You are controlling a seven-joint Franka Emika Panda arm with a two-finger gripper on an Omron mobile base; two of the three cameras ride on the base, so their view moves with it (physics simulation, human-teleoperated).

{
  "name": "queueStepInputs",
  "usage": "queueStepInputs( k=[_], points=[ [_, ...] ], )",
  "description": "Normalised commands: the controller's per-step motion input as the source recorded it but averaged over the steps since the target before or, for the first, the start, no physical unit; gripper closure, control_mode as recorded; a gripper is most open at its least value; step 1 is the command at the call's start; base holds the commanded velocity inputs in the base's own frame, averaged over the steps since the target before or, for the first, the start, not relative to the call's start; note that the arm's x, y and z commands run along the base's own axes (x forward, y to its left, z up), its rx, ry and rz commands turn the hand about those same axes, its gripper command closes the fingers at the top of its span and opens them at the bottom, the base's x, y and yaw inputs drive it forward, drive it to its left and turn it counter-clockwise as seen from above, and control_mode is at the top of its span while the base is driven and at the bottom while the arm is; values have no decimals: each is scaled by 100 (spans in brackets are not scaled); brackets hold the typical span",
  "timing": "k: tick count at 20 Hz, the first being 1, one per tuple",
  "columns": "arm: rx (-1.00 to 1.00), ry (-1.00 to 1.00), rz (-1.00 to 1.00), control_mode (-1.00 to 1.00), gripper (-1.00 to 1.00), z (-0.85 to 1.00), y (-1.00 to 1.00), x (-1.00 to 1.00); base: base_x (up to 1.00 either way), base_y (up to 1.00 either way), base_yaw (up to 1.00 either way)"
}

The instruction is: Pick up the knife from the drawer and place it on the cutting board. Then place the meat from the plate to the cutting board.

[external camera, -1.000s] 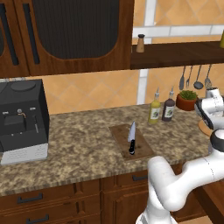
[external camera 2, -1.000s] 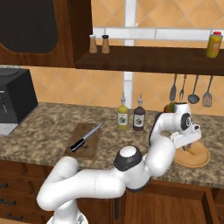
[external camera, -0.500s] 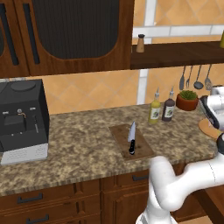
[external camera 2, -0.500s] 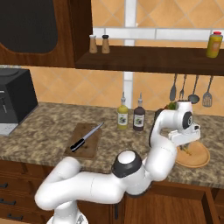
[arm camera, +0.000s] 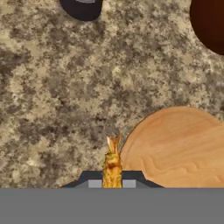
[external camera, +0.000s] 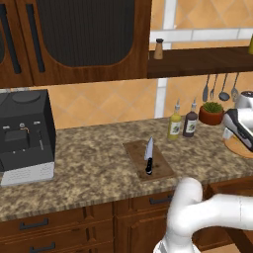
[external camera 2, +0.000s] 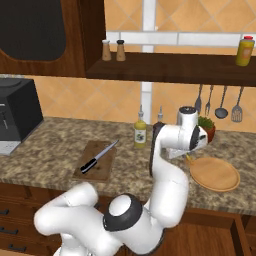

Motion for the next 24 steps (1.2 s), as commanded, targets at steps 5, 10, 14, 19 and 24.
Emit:
queueStepInputs(
  k=[5, 10, 14, 19, 24],
  points=[
    [0, -33, -3, -100, 100, 38, 100, -20, 0, 0, 0],
    [0, -8, -7, -100, 100, 29, 100, -1, 0, 0, 0],
    [-2, 2, -12, -100, 100, 5, 100, 11, 0, 0, 0],
    [-1, 27, -9, -100, 100, 0, 100, 12, 0, 0, 0],
    [4, 15, -1, -100, 100, 0, 100, -2, 0, 0, 0]
  ],
)
